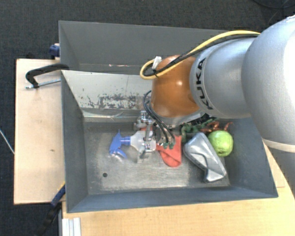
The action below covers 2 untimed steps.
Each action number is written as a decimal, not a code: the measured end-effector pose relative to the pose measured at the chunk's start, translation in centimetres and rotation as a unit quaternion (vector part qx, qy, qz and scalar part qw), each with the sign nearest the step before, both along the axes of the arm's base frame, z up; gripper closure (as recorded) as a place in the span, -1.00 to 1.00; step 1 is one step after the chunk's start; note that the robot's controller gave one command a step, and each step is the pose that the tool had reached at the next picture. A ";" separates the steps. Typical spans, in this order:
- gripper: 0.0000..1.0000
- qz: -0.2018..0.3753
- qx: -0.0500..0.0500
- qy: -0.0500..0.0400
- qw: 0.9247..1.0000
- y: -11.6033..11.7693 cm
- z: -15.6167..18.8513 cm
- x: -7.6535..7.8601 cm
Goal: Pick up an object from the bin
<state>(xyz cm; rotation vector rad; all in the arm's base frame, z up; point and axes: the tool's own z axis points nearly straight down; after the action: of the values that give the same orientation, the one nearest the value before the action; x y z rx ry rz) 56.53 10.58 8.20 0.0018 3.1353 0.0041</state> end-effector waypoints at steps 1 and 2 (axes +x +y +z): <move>-1.00 0.017 0.000 0.000 1.000 -1.7 -0.8 -0.9; -1.00 0.012 0.001 -0.001 1.000 -2.3 -0.9 -0.7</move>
Offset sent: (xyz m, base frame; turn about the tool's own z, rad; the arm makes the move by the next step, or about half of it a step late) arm -0.0093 -0.0250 -0.0120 -0.0214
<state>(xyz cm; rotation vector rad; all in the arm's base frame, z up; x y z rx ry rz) 55.82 8.29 7.29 -0.0347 3.1332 0.0068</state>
